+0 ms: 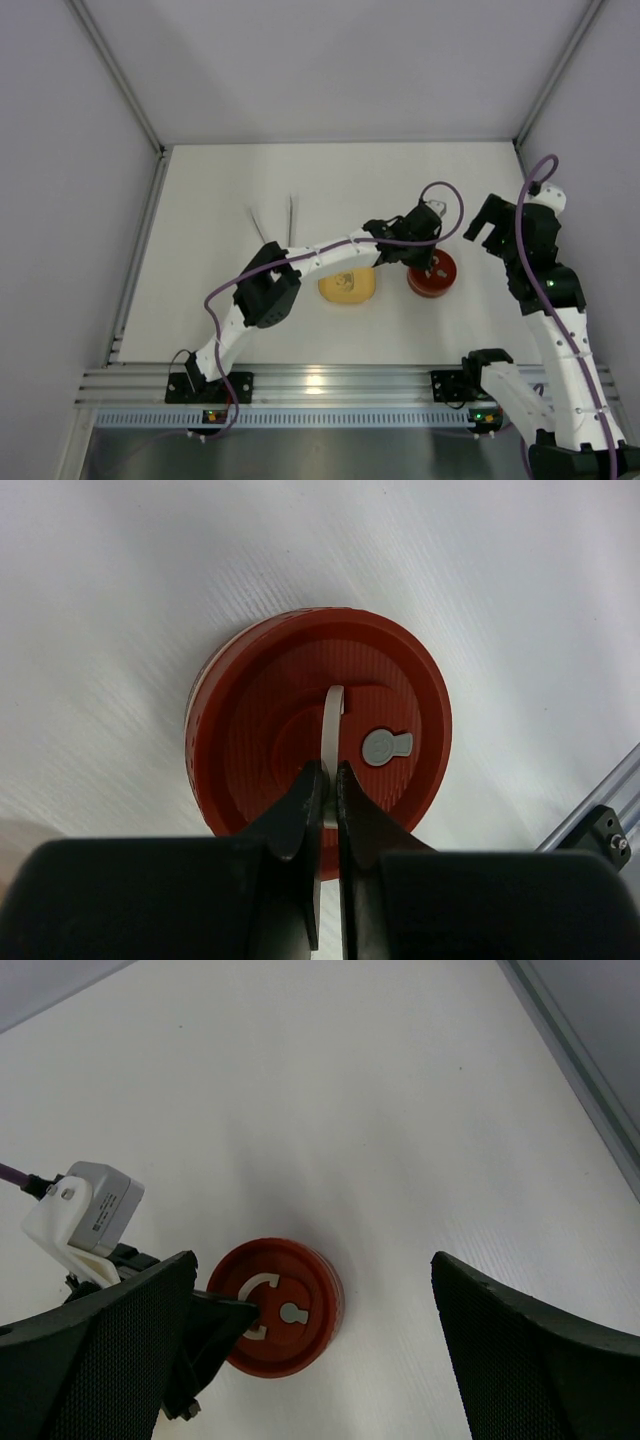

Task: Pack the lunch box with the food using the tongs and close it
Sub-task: Close the box lid on the packing box.

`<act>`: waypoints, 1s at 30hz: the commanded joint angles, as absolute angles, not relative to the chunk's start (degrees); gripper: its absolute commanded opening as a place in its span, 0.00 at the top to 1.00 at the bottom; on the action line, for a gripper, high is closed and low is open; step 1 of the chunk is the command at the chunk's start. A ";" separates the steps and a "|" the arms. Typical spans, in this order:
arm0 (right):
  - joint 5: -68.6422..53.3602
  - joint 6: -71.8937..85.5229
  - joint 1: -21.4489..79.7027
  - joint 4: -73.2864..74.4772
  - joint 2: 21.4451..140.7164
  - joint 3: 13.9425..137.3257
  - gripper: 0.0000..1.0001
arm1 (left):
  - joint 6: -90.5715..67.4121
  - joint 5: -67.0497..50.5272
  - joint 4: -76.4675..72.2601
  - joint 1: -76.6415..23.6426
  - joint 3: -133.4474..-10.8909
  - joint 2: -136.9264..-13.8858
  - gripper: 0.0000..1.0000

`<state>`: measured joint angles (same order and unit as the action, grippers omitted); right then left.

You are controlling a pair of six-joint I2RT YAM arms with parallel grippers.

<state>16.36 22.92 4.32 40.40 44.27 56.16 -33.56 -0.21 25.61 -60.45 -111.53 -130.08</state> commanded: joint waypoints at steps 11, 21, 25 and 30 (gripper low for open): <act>15.82 22.24 3.43 40.25 44.21 54.93 0.00 | -35.86 -2.63 25.67 -59.06 -105.03 -135.17 0.93; 15.56 22.15 3.43 40.25 43.95 55.02 0.01 | -36.12 -1.85 25.75 -59.06 -103.45 -134.21 0.68; 15.12 22.24 3.43 40.25 43.77 54.93 0.01 | -35.42 -0.53 25.93 -58.98 -103.27 -133.16 0.59; 14.94 22.15 3.43 40.17 43.68 55.02 0.01 | -34.28 1.84 26.37 -58.98 -103.53 -131.58 0.55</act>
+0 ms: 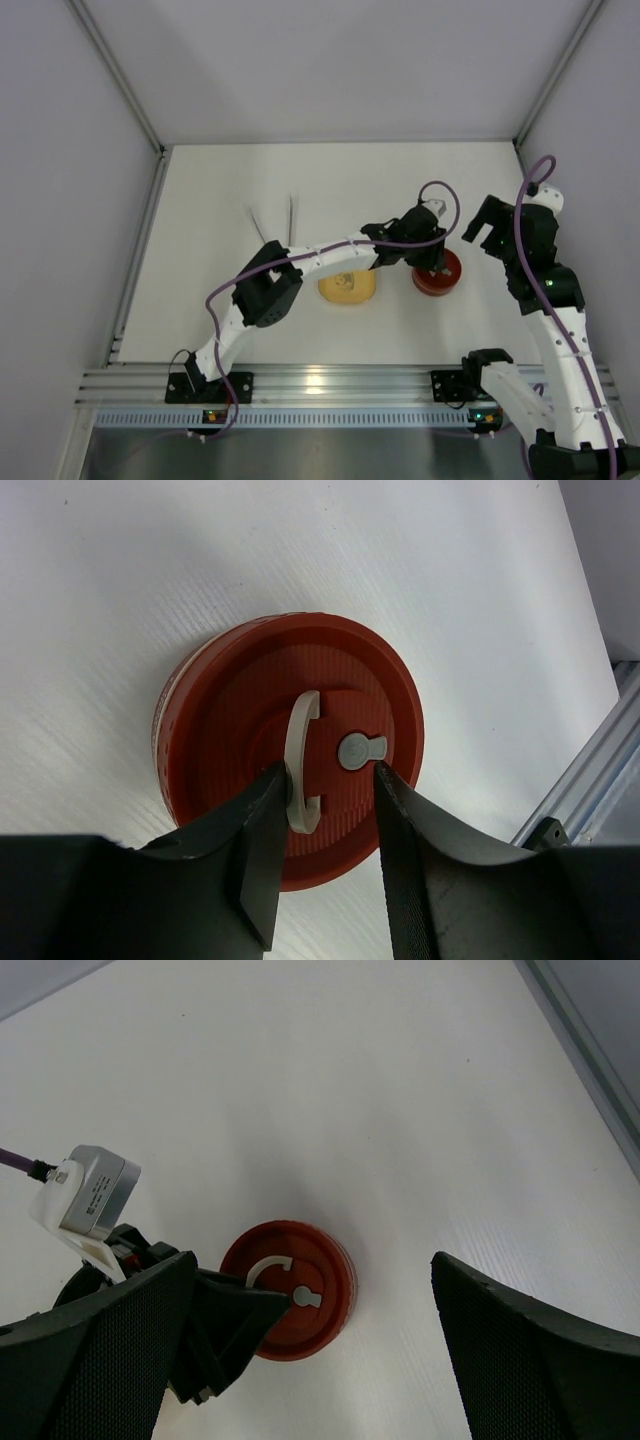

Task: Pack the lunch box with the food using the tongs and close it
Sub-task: Close the box lid on the packing box.

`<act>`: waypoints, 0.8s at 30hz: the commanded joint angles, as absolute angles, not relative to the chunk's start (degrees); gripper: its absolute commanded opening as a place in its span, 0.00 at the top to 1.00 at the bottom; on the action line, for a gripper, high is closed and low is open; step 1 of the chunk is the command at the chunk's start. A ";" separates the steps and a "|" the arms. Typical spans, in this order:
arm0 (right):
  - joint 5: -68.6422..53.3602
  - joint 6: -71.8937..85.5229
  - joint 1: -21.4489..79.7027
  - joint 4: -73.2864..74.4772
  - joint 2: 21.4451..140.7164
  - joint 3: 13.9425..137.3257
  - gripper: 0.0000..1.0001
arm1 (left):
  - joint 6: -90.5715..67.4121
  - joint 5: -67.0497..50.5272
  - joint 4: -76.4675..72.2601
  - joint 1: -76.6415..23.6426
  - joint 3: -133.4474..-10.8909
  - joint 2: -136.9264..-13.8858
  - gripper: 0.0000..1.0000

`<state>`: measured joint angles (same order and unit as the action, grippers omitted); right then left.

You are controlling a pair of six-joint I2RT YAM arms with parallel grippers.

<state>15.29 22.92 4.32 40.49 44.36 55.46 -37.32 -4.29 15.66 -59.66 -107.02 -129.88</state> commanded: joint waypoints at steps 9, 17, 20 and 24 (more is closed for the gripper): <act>14.85 22.06 3.43 39.99 43.77 55.02 0.01 | -31.12 5.98 29.53 -59.06 -107.22 -130.96 0.48; 15.03 21.80 3.43 40.17 43.86 55.11 0.01 | -28.48 3.08 27.16 -58.98 -107.75 -129.82 0.41; 15.12 21.71 3.43 40.08 43.77 55.11 0.01 | -28.13 3.16 26.89 -58.97 -107.93 -129.20 0.41; 15.12 21.71 3.43 39.99 43.86 55.02 0.00 | -27.69 4.04 26.90 -59.06 -107.67 -128.06 0.41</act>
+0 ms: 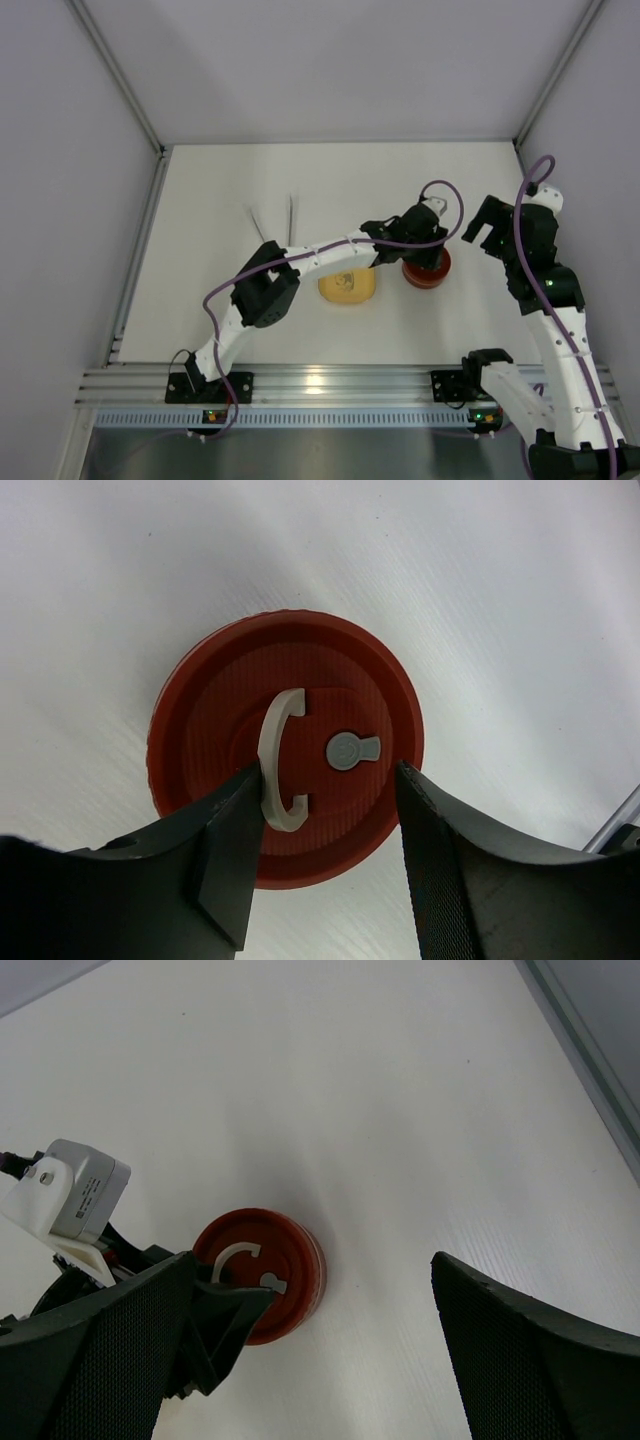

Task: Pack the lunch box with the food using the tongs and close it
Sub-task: Close the box lid on the packing box, then reset both arms

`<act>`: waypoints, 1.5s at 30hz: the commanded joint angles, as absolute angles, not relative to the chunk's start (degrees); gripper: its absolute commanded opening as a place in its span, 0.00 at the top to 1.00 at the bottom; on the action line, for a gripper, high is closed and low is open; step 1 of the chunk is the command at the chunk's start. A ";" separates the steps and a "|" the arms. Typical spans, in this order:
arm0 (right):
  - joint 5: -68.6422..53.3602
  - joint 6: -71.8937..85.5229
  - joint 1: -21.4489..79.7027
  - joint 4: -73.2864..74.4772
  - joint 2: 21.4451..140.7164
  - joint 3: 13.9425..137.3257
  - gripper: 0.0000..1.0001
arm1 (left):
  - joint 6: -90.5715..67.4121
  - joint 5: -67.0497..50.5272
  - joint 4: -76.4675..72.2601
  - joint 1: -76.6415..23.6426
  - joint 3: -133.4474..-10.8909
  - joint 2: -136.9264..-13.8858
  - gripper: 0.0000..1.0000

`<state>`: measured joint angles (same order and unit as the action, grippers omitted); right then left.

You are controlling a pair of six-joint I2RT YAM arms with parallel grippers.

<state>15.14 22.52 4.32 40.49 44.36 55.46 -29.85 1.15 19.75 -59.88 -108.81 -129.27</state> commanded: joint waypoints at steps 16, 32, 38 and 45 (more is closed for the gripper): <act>14.94 21.71 3.43 39.90 43.77 55.28 0.01 | -26.37 9.92 25.66 -58.98 -106.26 -121.83 0.40; 11.53 22.24 3.43 38.33 44.91 59.05 0.00 | -26.10 22.76 29.17 -56.08 -99.77 -102.59 0.34; 1.96 23.29 3.43 32.36 51.74 64.85 0.00 | -27.51 18.46 31.36 -43.52 -92.03 -89.57 0.24; -4.92 22.68 3.43 28.49 60.99 71.98 0.01 | -26.10 22.23 36.04 -37.88 -91.24 -83.16 0.02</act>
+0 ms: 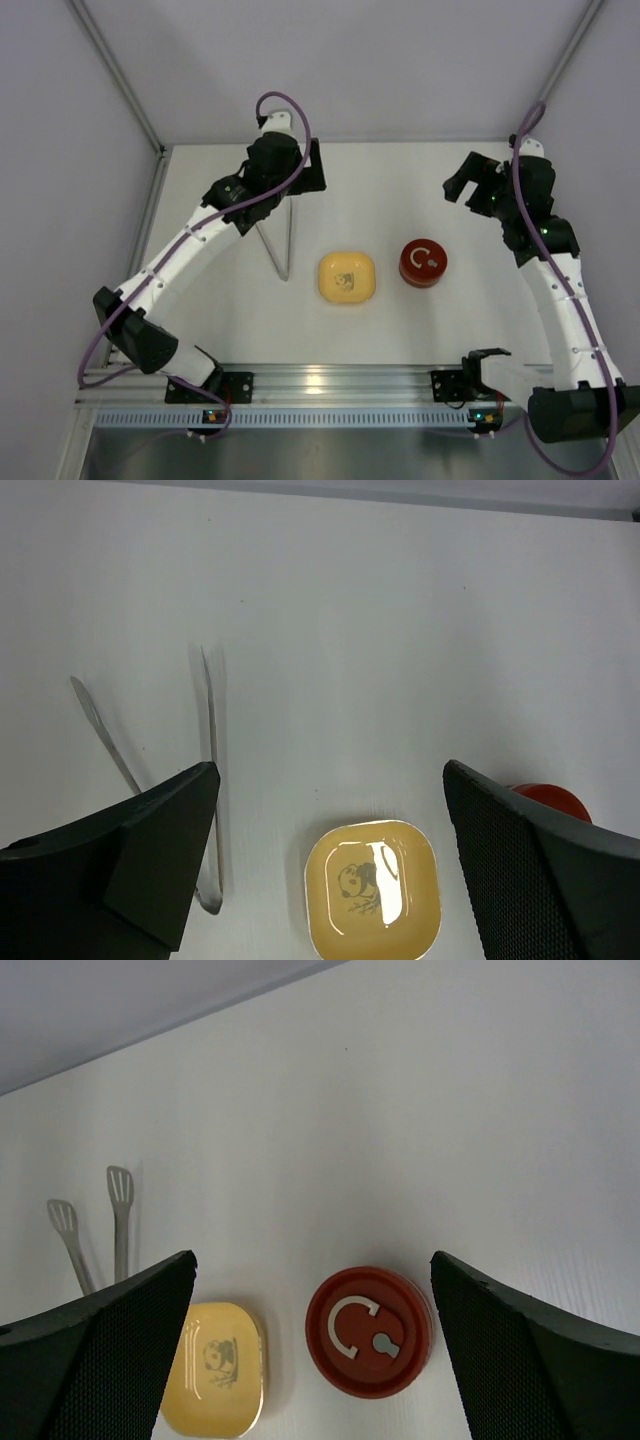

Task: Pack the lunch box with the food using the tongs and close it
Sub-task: Reset both arms

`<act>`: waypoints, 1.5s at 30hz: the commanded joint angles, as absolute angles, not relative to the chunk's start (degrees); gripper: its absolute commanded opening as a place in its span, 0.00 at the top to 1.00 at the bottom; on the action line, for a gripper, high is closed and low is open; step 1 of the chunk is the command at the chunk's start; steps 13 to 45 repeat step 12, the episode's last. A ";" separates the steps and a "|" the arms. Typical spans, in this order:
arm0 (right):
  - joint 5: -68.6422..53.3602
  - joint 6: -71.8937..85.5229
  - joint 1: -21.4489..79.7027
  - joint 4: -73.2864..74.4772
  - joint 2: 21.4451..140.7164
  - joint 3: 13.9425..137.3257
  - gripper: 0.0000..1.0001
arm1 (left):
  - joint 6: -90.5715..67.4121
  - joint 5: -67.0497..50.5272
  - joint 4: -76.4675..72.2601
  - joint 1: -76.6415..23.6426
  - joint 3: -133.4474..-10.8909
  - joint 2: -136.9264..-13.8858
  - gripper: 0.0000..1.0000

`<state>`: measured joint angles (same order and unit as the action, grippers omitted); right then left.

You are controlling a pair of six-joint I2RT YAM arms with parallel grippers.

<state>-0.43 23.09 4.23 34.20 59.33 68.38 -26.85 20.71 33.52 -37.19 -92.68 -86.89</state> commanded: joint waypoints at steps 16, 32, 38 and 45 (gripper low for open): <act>-4.13 21.18 3.43 25.23 60.38 69.96 0.01 | -25.67 22.85 36.21 -36.56 -90.17 -80.50 0.01; -4.13 21.18 3.43 25.23 60.38 69.96 0.01 | -25.67 22.85 36.21 -36.56 -90.17 -80.50 0.01; -4.13 21.18 3.43 25.23 60.38 69.96 0.01 | -25.67 22.85 36.21 -36.56 -90.17 -80.50 0.01; -4.13 21.18 3.43 25.23 60.38 69.96 0.01 | -25.67 22.85 36.21 -36.56 -90.17 -80.50 0.01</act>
